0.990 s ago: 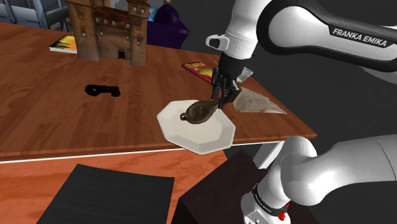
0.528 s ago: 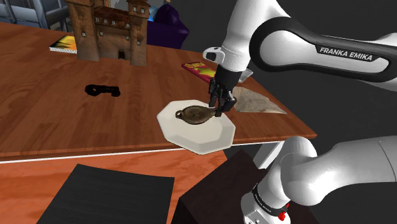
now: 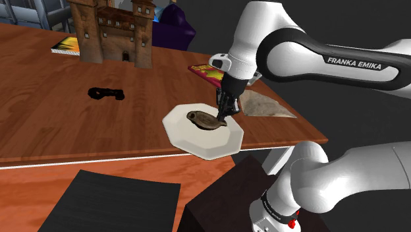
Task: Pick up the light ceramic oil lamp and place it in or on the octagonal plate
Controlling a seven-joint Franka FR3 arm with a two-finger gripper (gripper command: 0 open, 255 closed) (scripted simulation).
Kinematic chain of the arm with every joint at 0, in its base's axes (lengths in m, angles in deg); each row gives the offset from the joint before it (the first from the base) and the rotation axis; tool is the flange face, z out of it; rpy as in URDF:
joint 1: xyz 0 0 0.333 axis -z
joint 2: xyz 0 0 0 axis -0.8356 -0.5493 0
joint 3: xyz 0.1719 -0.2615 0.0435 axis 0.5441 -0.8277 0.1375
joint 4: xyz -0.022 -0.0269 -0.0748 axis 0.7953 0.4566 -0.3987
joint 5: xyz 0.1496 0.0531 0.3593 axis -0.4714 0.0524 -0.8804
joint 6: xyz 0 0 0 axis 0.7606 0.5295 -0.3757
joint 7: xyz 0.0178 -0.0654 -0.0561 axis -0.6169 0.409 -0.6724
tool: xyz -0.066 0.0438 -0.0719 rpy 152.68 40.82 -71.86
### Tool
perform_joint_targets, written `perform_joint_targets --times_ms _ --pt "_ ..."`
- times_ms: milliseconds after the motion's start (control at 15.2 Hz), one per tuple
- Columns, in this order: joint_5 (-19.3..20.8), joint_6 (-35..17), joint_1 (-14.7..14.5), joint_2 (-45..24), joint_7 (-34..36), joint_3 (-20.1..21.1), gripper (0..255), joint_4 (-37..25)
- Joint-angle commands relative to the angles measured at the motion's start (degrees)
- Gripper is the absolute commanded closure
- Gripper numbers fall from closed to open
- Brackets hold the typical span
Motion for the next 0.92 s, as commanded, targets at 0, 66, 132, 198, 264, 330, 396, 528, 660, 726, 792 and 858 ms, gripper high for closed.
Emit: perform_joint_targets --times_ms 0,66,132,198,264,330,396,528,660,726,792,858 --pt "0.1 -0.2 0.1 -0.4 0.0 -0.1 255 0.7" --pt "0.1 -0.2 0.1 -0.4 0.0 0.0 255 0.7" --pt "0.1 -0.4 0.1 -0.5 0.0 0.0 0 0.8" --pt "0.1 -0.6 0.1 -0.7 0.0 0.0 0 0.8" --pt "0.1 -0.6 0.1 -0.7 -0.1 -0.1 0 0.7" --pt "0.2 -0.7 0.1 -0.9 -0.1 -0.1 0 0.6" --pt "0.2 -0.6 0.1 -0.8 -0.1 -0.1 0 0.6" --pt "0.1 1.7 0.1 -0.5 0.0 0.0 0 -1.3" --pt "0.0 5.4 0.1 -1.0 0.0 0.0 0 -5.5" --pt "0.0 6.8 0.1 -1.2 0.0 0.1 0 -7.2" --pt "0.0 6.8 0.1 -1.2 0.0 0.1 0 -7.2" --pt "0.0 6.8 0.1 -1.2 0.0 0.1 0 -7.2"
